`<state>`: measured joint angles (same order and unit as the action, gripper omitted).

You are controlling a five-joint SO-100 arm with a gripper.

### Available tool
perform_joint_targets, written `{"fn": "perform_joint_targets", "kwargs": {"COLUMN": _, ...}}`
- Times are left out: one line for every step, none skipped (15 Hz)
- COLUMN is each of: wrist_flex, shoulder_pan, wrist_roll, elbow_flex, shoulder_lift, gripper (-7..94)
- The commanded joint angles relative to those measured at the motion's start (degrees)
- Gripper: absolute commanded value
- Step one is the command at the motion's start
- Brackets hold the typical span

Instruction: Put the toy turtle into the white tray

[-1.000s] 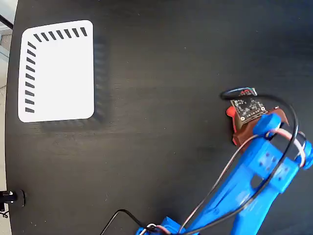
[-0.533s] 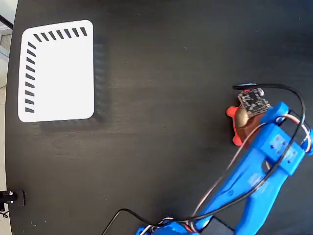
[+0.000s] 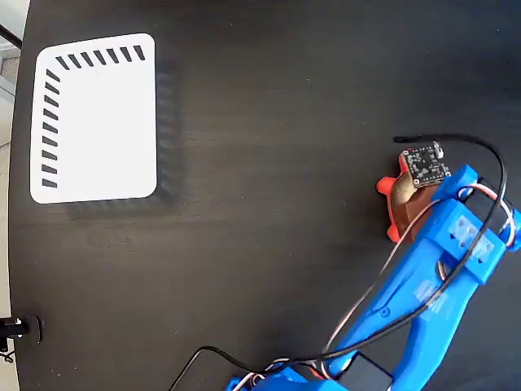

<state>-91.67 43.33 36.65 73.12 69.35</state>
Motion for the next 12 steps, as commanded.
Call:
{"fn": "perform_joint_targets", "kwargs": {"wrist_flex": 1.67, "shoulder_pan": -0.26, "wrist_roll": 1.76, "elbow_flex": -0.53, "shoulder_lift": 1.67, "gripper": 66}}
{"fn": "perform_joint_targets", "kwargs": {"wrist_flex": 3.34, "shoulder_pan": -0.97, "wrist_roll": 2.20, "elbow_flex": 0.53, "shoulder_lift": 1.23, "gripper": 66}}
{"fn": "perform_joint_targets", "kwargs": {"wrist_flex": 4.57, "shoulder_pan": -1.76, "wrist_roll": 2.81, "elbow_flex": 1.58, "shoulder_lift": 0.70, "gripper": 66}}
{"fn": "perform_joint_targets", "kwargs": {"wrist_flex": 5.98, "shoulder_pan": -2.37, "wrist_roll": 3.08, "elbow_flex": 2.81, "shoulder_lift": 0.35, "gripper": 66}}
{"fn": "perform_joint_targets", "kwargs": {"wrist_flex": 7.73, "shoulder_pan": -2.81, "wrist_roll": 3.52, "elbow_flex": 4.31, "shoulder_lift": 0.18, "gripper": 66}}
{"fn": "perform_joint_targets", "kwargs": {"wrist_flex": 9.23, "shoulder_pan": -3.25, "wrist_roll": 3.60, "elbow_flex": 5.63, "shoulder_lift": 0.09, "gripper": 66}}
{"fn": "perform_joint_targets", "kwargs": {"wrist_flex": 10.28, "shoulder_pan": -3.60, "wrist_roll": 3.69, "elbow_flex": 6.68, "shoulder_lift": -0.09, "gripper": 66}}
{"fn": "perform_joint_targets", "kwargs": {"wrist_flex": 11.16, "shoulder_pan": -3.87, "wrist_roll": 3.69, "elbow_flex": 7.29, "shoulder_lift": -0.35, "gripper": 66}}
{"fn": "perform_joint_targets", "kwargs": {"wrist_flex": 11.95, "shoulder_pan": -3.96, "wrist_roll": 3.69, "elbow_flex": 7.82, "shoulder_lift": -0.62, "gripper": 66}}
{"fn": "perform_joint_targets", "kwargs": {"wrist_flex": 12.39, "shoulder_pan": -3.96, "wrist_roll": 3.69, "elbow_flex": 7.91, "shoulder_lift": -0.97, "gripper": 66}}
{"fn": "perform_joint_targets", "kwargs": {"wrist_flex": 12.92, "shoulder_pan": -3.96, "wrist_roll": 3.69, "elbow_flex": 8.09, "shoulder_lift": -1.14, "gripper": 66}}
{"fn": "perform_joint_targets", "kwargs": {"wrist_flex": 13.71, "shoulder_pan": -3.69, "wrist_roll": 3.60, "elbow_flex": 8.53, "shoulder_lift": -1.41, "gripper": 66}}
